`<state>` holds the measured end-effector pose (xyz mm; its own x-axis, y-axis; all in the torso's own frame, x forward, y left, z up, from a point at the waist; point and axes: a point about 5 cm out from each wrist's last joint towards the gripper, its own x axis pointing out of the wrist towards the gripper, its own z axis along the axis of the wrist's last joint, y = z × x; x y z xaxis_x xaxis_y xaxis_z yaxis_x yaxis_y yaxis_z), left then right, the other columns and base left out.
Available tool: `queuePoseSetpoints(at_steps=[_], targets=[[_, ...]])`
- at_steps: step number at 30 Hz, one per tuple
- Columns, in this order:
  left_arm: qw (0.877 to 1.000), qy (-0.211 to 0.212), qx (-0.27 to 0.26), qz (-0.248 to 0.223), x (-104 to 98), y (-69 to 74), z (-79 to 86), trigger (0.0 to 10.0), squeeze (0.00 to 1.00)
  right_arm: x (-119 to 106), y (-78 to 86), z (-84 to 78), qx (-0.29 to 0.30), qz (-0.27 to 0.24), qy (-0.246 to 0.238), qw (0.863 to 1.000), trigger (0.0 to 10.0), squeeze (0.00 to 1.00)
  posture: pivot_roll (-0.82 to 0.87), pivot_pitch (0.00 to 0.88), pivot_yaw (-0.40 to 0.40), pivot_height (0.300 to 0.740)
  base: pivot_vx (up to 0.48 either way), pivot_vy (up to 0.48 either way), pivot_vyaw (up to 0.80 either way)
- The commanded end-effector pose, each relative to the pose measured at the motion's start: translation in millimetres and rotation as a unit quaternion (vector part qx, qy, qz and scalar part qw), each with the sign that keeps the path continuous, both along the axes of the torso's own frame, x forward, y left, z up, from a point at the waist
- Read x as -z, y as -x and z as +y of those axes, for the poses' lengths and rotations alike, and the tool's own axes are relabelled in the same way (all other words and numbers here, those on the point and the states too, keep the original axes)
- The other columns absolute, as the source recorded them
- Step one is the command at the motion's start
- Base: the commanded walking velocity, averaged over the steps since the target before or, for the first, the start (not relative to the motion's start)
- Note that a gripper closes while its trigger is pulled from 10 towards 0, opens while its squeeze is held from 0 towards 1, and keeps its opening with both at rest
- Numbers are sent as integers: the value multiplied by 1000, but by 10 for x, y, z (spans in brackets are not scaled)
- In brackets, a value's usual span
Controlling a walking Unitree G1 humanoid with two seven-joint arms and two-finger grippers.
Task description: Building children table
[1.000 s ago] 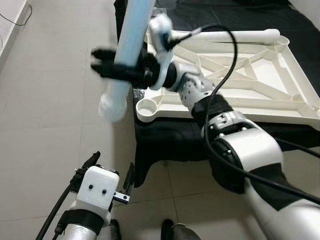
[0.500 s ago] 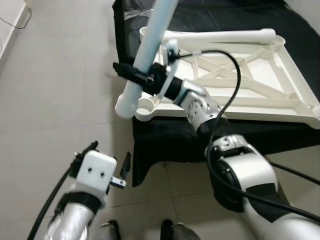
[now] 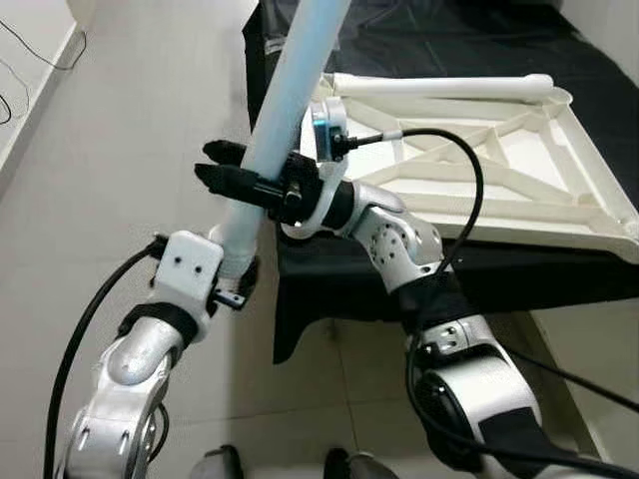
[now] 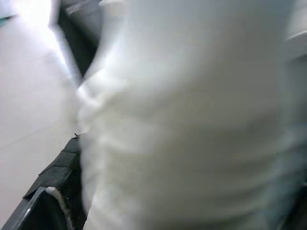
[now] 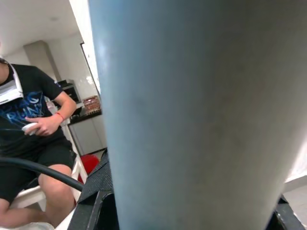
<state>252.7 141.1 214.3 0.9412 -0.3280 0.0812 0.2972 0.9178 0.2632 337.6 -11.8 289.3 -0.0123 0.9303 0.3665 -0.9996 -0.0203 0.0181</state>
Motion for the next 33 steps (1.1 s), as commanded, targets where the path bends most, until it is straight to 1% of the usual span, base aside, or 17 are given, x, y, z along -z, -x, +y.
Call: queuePoseSetpoints(at_steps=[1, 4, 6, 7, 9, 11, 13, 14, 15, 20, 21, 22, 23, 32, 33], targets=[[999, 3, 28, 19, 67, -7, -59, 10000, 0, 3, 57, 48, -14, -4, 4, 1000, 10000, 0, 125, 179, -75, 740, 0, 0, 0], [997, -13, 68, 30, 100, -49, -160, 10000, 0, 64, 153, 111, -25, 5, 15, 1000, 10000, 0, 125, 179, -75, 740, 0, 0, 0], [996, -14, 77, 32, 111, -54, -183, 10000, 0, 80, 175, 129, -26, 5, 18, 999, 10000, 0, 125, 179, -75, 740, 0, 0, 0], [996, -14, 77, 32, 111, -54, -183, 10000, 0, 80, 175, 129, -26, 5, 18, 999, 10000, 0, 125, 179, -75, 740, 0, 0, 0], [997, -21, 74, 31, 115, -82, -189, 10000, 0, 114, 229, 158, -31, 7, 25, 999, 10000, 0, 124, 185, -75, 740, 0, 0, 0], [997, -21, 74, 31, 115, -82, -189, 10000, 0, 114, 229, 158, -31, 7, 25, 999, 10000, 0, 124, 185, -75, 740, 0, 0, 0], [998, -27, 58, 27, 106, -131, -153, 10000, 0, 191, 286, 181, -37, 4, 42, 998, 10000, 0, 124, 178, -74, 740, 0, 0, 0], [998, -27, 58, 27, 106, -131, -153, 10000, 0, 191, 286, 181, -37, 4, 42, 998, 10000, 0, 124, 178, -74, 740, 0, 0, 0], [998, -30, 56, 25, 101, -144, -141, 10000, 0, 252, 316, 190, -40, 3, 54, 998, 10000, 0, 124, 175, -74, 740, 0, 0, 0], [997, -32, 60, 25, 101, -144, -143, 10000, 0, 295, 326, 186, -36, 5, 62, 997, 10000, 0, 125, 171, -72, 740, 0, 0, 0], [997, -33, 62, 27, 114, -139, -150, 7882, 0, 303, 328, 184, -34, 7, 63, 997, 10000, 0, 124, 170, -72, 740, 0, 0, 0], [997, -33, 64, 28, 123, -137, -154, 7882, 0, 306, 332, 183, -32, 8, 64, 997, 10000, 0, 124, 170, -72, 740, 0, 0, 0], [997, -34, 66, 29, 135, -133, -163, 0, 0, 311, 340, 182, -33, 9, 64, 997, 10000, 0, 122, 166, -73, 740, 0, 0, 0], [996, -37, 77, 22, 132, -134, -218, 0, 0, 349, 371, 210, -27, 14, 68, 997, 10000, 0, 122, 159, -70, 740, 0, 0, 0], [995, -42, 85, 18, 134, -125, -246, 3216, 0, 374, 356, 216, -18, 18, 72, 997, 10000, 0, 121, 154, -68, 740, 0, 0, 0]])
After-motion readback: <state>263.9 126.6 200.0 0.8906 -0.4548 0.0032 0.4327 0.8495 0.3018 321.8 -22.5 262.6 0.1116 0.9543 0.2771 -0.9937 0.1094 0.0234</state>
